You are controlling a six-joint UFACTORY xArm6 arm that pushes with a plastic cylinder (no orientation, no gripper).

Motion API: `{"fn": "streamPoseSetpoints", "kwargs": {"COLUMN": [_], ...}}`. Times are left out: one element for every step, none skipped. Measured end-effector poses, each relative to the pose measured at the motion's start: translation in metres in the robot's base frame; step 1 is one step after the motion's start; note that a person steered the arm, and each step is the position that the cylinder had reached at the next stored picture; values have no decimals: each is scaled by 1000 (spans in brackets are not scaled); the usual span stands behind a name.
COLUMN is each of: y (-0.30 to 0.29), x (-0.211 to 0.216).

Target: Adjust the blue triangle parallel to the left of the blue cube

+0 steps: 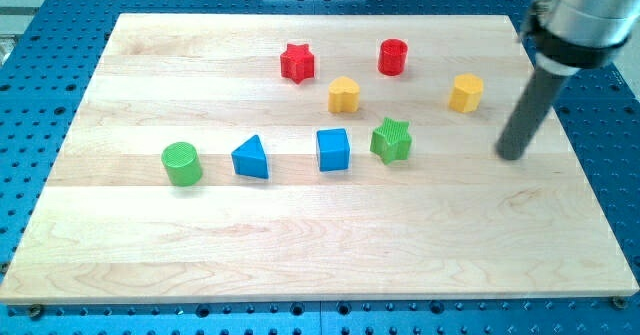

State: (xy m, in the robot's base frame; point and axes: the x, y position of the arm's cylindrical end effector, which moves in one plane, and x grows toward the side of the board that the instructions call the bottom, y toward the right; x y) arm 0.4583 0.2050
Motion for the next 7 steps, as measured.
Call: {"fn": "streamPoseSetpoints", "kwargs": {"y": [-49, -81, -147, -215, -269, -307, -309], "x": [13, 61, 71, 74, 74, 74, 61]}}
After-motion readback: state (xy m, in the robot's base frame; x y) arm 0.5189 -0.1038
